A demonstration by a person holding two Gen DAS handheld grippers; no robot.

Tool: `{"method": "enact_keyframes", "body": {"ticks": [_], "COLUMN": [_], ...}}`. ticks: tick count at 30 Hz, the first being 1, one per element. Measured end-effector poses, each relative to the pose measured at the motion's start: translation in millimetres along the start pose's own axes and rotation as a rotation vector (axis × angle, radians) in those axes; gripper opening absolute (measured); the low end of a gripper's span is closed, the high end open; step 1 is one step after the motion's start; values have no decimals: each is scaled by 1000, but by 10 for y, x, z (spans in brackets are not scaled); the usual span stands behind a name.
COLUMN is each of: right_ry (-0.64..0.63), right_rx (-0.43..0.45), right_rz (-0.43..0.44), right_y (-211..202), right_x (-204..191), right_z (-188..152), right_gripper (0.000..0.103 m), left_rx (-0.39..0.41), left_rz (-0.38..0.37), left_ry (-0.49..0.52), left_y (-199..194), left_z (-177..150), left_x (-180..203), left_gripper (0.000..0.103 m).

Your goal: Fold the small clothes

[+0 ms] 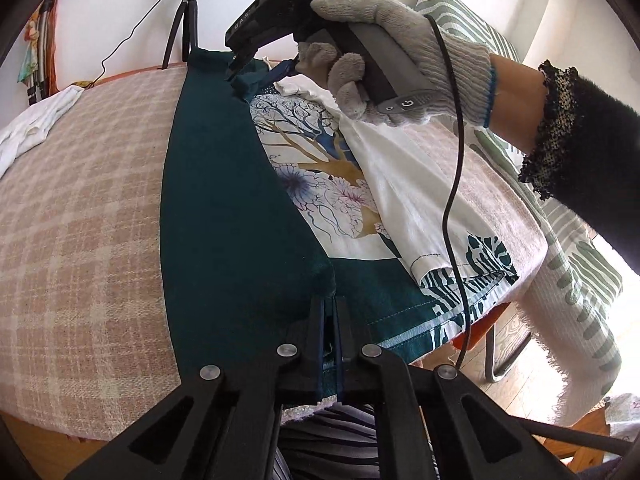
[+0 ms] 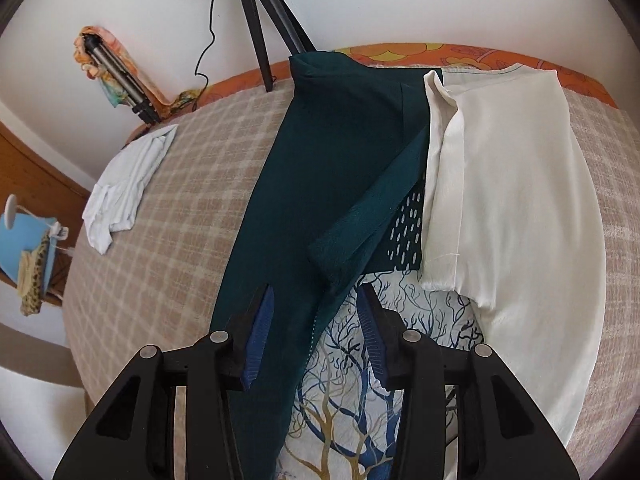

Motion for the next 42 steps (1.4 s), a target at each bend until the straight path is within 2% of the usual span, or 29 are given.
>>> {"method": "enact_keyframes", "body": {"ticks": [5,6,7,8,14,16,19,20,23,24,26,28,30,31,33,36,39,42], "right_ry": [-48,-48,-45,-41,-42,-33,-13,-15,-13,-10,-5,-4,4,20,72,186,271,289], "right_rx": [-26,-25,-30,-29,37,26,-24,-19,4,14,37,69,83,81,65,24,-12,18], "right_rz": [-156,-158,-152,-151,-156,-154,-166,-156,-121,-104,-98,-113,-141,-159,-165,-108,-45,8], "right_y": [176,182,179,164,-84,-87,-75,-123,-393,-516,-792,-1078,-1287,-1349,-1447,-1451,-1394,-1452], "right_x": [133,157,177,203,349,408,523,538,570,575,615,693,785,847,999,1169,1229,1190], "right_z": [125,134,133,131,182,170,65,34,-110,-184,-385,-661,-976,-1133,-1515,-2016,-2427,-2574], "right_gripper": [40,34,10,4,4,4,9,10,13,15,29,39,40,40,40,40,40,40], "left_rx": [2,3,5,6,21,0,-43,-32,7,17,46,64,52,43,29,-17,-59,-83], "left_rz": [4,3,4,4,-25,-43,-70,-64,-35,-26,8,41,46,50,37,-29,-87,-105], "left_ry": [24,26,30,32,43,68,80,92,106,95,68,19,-49,-85,-159,-260,-306,-316], "left_y": [-2,-8,-17,-22,-70,-11,21,-23,-231,-306,-461,-588,-640,-645,-621,-514,-385,-315], "left_z": [43,45,47,50,109,86,6,-3,-7,0,32,42,40,31,6,-23,-60,-90], "left_x": [40,50,62,72,216,295,367,377,330,276,103,-110,-325,-427,-584,-679,-602,-544], "left_gripper": [0,0,0,0,0,0,11,19,25,26,33,36,41,47,48,48,47,45]}}
Point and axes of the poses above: each gripper's, at about its wrist camera, not at the fingertips, and y roughly the way its jaws point, x to its right, z to its top, the point moved 10 cm from there along y, roughly the way its jaws point, and after that the axes turned 2 degrees about -y, right-handed, at the moved point
